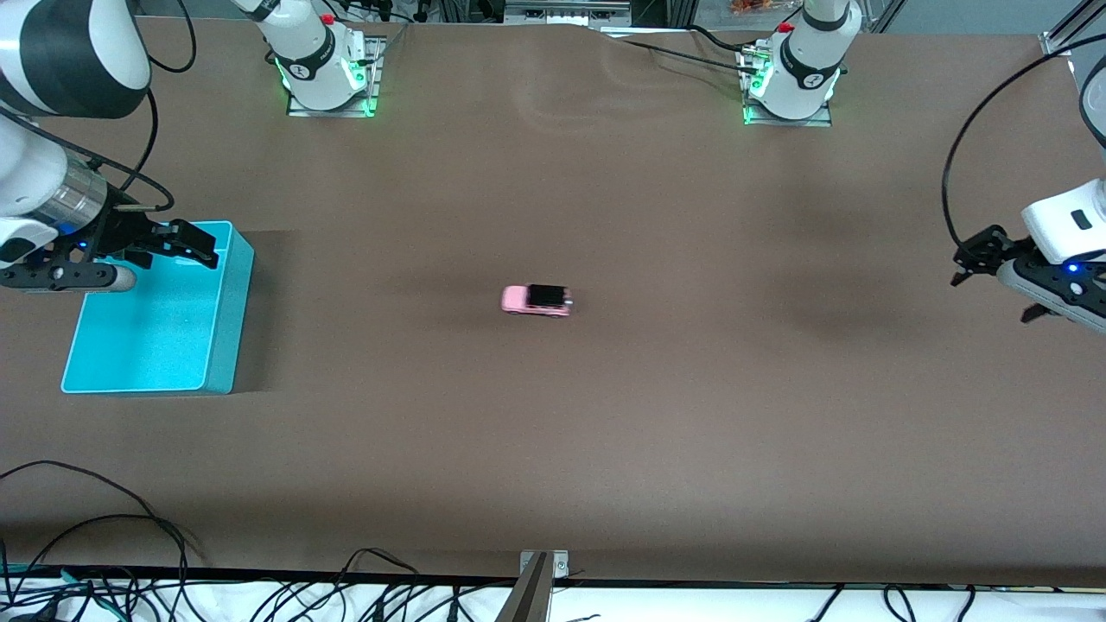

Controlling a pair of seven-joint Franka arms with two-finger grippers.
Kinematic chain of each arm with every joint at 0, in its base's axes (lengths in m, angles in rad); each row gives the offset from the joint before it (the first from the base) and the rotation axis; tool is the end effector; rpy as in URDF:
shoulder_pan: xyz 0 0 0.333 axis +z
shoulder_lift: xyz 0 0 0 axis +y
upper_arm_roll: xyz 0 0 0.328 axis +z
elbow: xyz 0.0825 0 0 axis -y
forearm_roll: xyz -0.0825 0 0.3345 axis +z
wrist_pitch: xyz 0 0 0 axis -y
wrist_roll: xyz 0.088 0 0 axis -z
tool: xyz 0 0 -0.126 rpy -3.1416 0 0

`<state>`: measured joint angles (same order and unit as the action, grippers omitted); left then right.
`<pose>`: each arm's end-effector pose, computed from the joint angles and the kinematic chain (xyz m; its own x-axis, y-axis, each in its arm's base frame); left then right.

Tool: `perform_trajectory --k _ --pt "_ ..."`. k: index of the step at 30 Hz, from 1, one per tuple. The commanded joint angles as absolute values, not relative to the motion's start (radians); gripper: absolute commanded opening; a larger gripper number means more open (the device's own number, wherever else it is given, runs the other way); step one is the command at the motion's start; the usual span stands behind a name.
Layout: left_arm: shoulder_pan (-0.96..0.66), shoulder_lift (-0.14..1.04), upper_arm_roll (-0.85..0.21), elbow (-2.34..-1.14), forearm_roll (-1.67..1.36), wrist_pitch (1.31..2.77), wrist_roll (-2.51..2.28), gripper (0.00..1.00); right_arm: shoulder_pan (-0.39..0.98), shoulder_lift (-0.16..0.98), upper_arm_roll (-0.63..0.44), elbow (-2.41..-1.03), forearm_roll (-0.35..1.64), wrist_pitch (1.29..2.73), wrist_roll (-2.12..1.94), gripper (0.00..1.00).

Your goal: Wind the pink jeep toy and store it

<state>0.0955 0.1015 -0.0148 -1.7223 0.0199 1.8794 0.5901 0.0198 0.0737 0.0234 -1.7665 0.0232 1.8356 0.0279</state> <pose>0.5527 0.0469 0.5262 0.8694 -0.4928 0.0363 -0.4911 -0.8699 -0.0457 0.5377 0.0252 0.5182 0.9999 0.0092 -0.0053 0.0091 -0.9997 -0.0239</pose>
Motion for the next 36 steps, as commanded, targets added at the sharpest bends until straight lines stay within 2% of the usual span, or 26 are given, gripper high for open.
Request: perform_trajectory --k 1,10,18,29,31,36 --pt "0.094 0.041 -0.070 -1.727 0.075 1.796 0.376 1.00 0.020 0.046 0.037 -1.836 0.029 1.884 0.037 1.00" --pt "0.094 0.003 -0.087 -1.726 0.066 1.700 0.158 1.00 0.020 0.041 0.048 -1.910 0.037 1.962 0.038 1.00" --pt "0.095 -0.051 -0.091 -1.729 0.015 1.568 0.057 1.00 0.023 -0.008 0.083 -2.060 0.041 2.161 0.037 1.00" --pt "0.098 -0.071 -0.091 -1.733 0.002 1.534 -0.003 1.00 0.021 0.014 0.086 -2.094 0.041 2.212 0.011 1.00" --pt "0.100 -0.069 -0.091 -1.733 -0.002 1.534 -0.003 1.00 0.020 0.017 0.086 -2.150 0.041 2.294 -0.050 1.00" --pt "0.100 -0.069 -0.091 -1.733 -0.002 1.534 -0.003 1.00 0.020 0.014 0.084 -2.212 0.043 2.382 -0.072 1.00"
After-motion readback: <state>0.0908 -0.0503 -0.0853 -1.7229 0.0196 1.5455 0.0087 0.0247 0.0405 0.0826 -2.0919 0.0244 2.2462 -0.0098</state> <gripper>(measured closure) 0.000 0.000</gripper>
